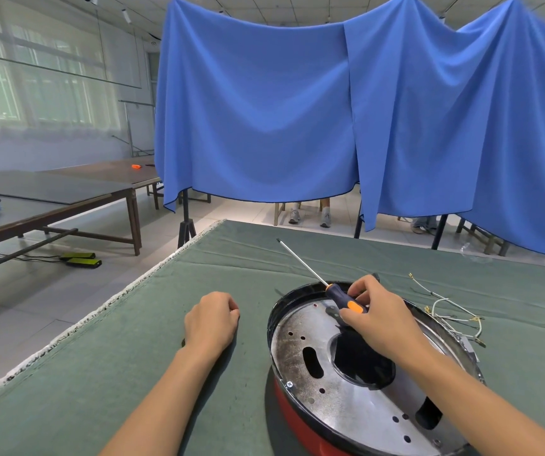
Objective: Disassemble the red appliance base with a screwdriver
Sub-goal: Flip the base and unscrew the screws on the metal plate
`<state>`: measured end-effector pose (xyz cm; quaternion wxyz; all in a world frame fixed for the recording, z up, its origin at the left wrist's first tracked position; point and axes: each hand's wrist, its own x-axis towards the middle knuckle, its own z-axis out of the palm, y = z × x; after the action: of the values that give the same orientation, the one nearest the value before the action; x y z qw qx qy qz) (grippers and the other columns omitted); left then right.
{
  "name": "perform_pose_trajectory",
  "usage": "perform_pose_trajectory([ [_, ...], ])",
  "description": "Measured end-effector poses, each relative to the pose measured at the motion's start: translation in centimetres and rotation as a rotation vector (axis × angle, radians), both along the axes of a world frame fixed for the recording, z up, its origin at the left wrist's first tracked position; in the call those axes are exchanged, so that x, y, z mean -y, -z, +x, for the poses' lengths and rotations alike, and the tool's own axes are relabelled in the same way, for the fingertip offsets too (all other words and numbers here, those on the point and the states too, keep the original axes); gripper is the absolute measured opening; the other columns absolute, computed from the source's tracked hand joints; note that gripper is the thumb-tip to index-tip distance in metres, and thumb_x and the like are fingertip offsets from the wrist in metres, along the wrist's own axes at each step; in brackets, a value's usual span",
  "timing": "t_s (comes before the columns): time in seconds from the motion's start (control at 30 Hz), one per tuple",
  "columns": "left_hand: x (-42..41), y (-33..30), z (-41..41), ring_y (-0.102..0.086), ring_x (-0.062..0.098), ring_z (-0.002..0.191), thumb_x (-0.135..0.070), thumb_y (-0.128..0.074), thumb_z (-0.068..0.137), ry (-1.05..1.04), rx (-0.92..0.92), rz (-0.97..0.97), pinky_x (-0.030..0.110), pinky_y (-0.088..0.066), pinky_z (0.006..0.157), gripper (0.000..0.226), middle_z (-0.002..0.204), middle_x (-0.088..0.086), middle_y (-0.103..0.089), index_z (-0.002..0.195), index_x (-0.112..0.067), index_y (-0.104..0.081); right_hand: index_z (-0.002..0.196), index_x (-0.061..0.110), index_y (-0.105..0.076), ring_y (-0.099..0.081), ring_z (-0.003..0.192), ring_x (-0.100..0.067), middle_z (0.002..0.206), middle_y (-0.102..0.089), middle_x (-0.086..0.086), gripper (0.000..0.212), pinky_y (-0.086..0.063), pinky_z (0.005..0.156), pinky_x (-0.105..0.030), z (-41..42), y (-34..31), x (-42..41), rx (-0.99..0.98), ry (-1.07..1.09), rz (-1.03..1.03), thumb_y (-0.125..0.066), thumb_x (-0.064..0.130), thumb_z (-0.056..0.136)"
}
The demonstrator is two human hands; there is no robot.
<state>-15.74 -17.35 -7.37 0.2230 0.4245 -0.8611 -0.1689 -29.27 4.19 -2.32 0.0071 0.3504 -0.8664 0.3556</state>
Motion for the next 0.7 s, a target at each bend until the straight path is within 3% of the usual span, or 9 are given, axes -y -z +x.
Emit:
perform_pose_trajectory([
  [0.1,0.1,0.1,0.1,-0.059,0.024,0.106,-0.025,-0.058,0.085,-0.010,-0.022,0.058,0.031,-0.044,0.082,0.028,0.110,-0.002,-0.066,0.112,-0.025,-0.065,0.084,0.029,-0.048,-0.055,0.068,-0.006,0.076,-0.062,0.012,0.020,-0.036,0.053,-0.026,0.0,0.0,0.0,-0.002,0.003,-0.018,-0.067,0.024,0.080],
  [0.17,-0.1,0.0,0.4,-0.061,0.022,0.097,-0.016,-0.058,0.083,0.016,-0.192,0.145,0.032,-0.048,0.081,0.042,0.099,-0.004,-0.065,0.125,-0.022,-0.057,0.085,0.028,-0.050,-0.057,0.071,-0.008,0.077,-0.063,0.013,0.016,-0.040,0.057,-0.027,-0.1,-0.1,-0.1,-0.010,0.022,-0.058,-0.066,0.027,0.082],
  [0.23,-0.9,-0.9,0.6,-0.063,0.022,0.074,-0.005,-0.055,0.082,0.079,-0.463,0.273,0.037,-0.055,0.072,0.041,0.083,-0.002,-0.062,0.121,-0.018,-0.059,0.088,0.029,-0.051,-0.060,0.074,-0.012,0.082,-0.063,0.015,0.013,-0.043,0.062,-0.029,-0.1,-0.2,-0.3,-0.034,0.045,-0.100,-0.063,0.028,0.084],
  [0.3,-2.3,-2.5,0.4,-0.058,0.015,0.056,-0.002,-0.057,0.082,0.145,-0.574,0.359,0.030,-0.056,0.059,0.028,0.075,-0.002,-0.063,0.106,-0.012,-0.067,0.092,0.030,-0.050,-0.063,0.074,-0.015,0.086,-0.062,0.018,0.013,-0.044,0.063,-0.030,0.1,-0.3,-0.6,-0.056,0.065,-0.151,-0.061,0.029,0.086],
  [0.4,-4.5,-4.7,-0.6,-0.051,0.010,0.049,-0.016,-0.059,0.088,0.289,-0.517,0.520,0.021,-0.044,0.044,0.012,0.067,-0.001,-0.061,0.082,-0.011,-0.068,0.095,0.029,-0.052,-0.059,0.077,-0.002,0.085,-0.059,0.022,0.017,-0.040,0.059,-0.021,0.5,-0.6,-1.1,-0.078,0.110,-0.260,-0.065,0.029,0.084],
  [0.47,-5.7,-5.9,-1.3,-0.050,0.015,0.055,-0.030,-0.054,0.093,0.351,-0.458,0.626,0.021,-0.044,0.044,0.029,0.067,0.004,-0.056,0.075,-0.009,-0.062,0.096,0.028,-0.053,-0.058,0.080,-0.003,0.086,-0.060,0.021,0.020,-0.040,0.059,-0.021,0.8,-1.0,-1.2,-0.054,0.137,-0.316,-0.067,0.028,0.082],
  [0.53,-6.5,-6.4,-1.9,-0.051,0.020,0.057,-0.038,-0.052,0.094,0.372,-0.443,0.727,0.018,-0.041,0.041,0.038,0.071,0.011,-0.055,0.082,-0.004,-0.064,0.096,0.029,-0.053,-0.060,0.080,-0.011,0.087,-0.062,0.019,0.022,-0.041,0.060,-0.027,1.0,-1.4,-1.4,-0.043,0.177,-0.329,-0.069,0.030,0.081],
  [0.63,-6.9,-5.6,-2.2,-0.052,0.017,0.056,-0.031,-0.058,0.091,0.395,-0.388,0.731,0.016,-0.040,0.047,0.030,0.068,0.008,-0.058,0.086,-0.003,-0.069,0.092,0.034,-0.050,-0.064,0.077,-0.016,0.086,-0.065,0.018,0.025,-0.045,0.065,-0.032,0.9,-1.9,-1.6,-0.033,0.227,-0.304,-0.069,0.036,0.077],
  [0.7,-6.8,-4.8,-2.1,-0.051,0.019,0.061,-0.018,-0.060,0.089,0.419,-0.355,0.717,0.022,-0.043,0.060,0.018,0.070,0.011,-0.056,0.082,-0.002,-0.067,0.089,0.033,-0.048,-0.067,0.066,-0.016,0.083,-0.067,0.015,0.026,-0.048,0.063,-0.033,0.7,-2.2,-1.7,0.027,0.221,-0.312,-0.070,0.034,0.075],
])
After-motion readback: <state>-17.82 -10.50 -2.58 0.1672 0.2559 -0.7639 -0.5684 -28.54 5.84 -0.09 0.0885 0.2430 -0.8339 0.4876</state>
